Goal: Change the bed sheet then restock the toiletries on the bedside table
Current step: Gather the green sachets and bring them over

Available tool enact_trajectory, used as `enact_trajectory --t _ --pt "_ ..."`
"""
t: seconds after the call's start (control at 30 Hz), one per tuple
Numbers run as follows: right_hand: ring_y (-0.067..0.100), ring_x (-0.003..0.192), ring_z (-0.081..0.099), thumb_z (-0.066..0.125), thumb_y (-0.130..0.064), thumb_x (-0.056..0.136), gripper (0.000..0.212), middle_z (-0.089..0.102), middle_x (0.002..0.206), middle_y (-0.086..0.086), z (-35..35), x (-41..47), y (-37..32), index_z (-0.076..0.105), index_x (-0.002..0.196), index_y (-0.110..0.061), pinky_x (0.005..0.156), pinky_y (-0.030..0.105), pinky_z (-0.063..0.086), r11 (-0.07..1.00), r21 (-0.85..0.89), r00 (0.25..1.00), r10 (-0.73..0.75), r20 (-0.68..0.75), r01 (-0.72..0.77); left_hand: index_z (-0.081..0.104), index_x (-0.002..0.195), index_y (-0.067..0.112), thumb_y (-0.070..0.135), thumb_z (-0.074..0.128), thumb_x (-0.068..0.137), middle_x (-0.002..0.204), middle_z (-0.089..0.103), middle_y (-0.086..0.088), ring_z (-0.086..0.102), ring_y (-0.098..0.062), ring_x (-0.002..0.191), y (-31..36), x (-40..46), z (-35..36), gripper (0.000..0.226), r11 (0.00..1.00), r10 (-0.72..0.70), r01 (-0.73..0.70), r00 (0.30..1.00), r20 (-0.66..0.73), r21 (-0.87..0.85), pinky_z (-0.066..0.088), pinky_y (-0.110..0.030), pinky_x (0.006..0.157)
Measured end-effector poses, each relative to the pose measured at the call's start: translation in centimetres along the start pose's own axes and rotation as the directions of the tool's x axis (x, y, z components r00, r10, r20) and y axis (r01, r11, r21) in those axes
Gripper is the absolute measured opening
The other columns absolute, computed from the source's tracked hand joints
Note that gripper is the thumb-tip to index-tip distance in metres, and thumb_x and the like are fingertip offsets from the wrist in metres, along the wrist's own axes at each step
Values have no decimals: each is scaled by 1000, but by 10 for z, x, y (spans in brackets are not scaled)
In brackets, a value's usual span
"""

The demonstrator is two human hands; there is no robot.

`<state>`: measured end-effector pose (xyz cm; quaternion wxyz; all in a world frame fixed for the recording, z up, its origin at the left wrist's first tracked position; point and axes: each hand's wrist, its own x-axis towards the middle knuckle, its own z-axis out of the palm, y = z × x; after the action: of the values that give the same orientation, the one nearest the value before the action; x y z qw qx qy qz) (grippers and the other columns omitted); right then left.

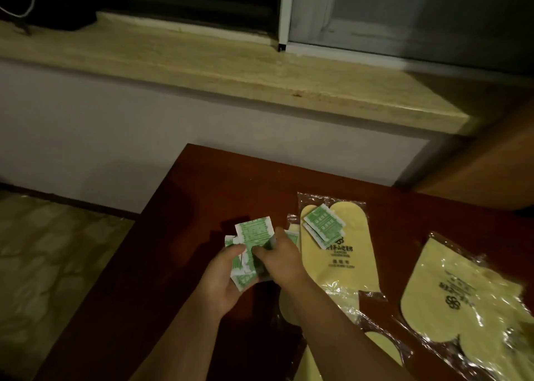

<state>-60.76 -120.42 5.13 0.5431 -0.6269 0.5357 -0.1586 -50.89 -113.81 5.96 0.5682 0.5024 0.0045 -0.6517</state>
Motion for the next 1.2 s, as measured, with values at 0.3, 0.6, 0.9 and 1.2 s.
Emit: enact_trajectory --t 0.3,0.6,0.9,1.2 --pt "21 104 56 60 -21 86 33 59 111 6 -16 -7 14 58 116 -10 84 31 48 945 -306 989 -135 -59 111 61 115 11 11 44 98 103 71 -14 66 -30 96 -5 8 15 24 988 6 -3 1000 -23 153 54 -43 75" --pt "35 141 12 59 -33 88 80 -3 158 7 -33 10 20 9 150 -29 113 46 21 624 -772 993 -86 86 121 58 115 11 11 53 94 112 64 -15 60 -31 100 -5 26 -2 21 971 168 -96 925 -342 217 45 -44 92" --pt "27 121 42 51 -24 92 53 42 134 9 -19 13 26 36 142 -15 102 37 35 537 -830 977 -207 42 149 56 116 12 10 53 95 96 61 -10 58 -27 87 4 18 -8 21 958 242 -156 889 -389 239 44 -34 73" --pt "17 98 56 43 -16 97 34 51 124 7 -23 -4 25 54 129 -14 79 17 43 754 -581 887 -448 -114 306 57 116 9 13 48 96 102 66 -14 61 -31 92 -10 17 7 22 979 140 -88 945 -295 182 48 -40 83"
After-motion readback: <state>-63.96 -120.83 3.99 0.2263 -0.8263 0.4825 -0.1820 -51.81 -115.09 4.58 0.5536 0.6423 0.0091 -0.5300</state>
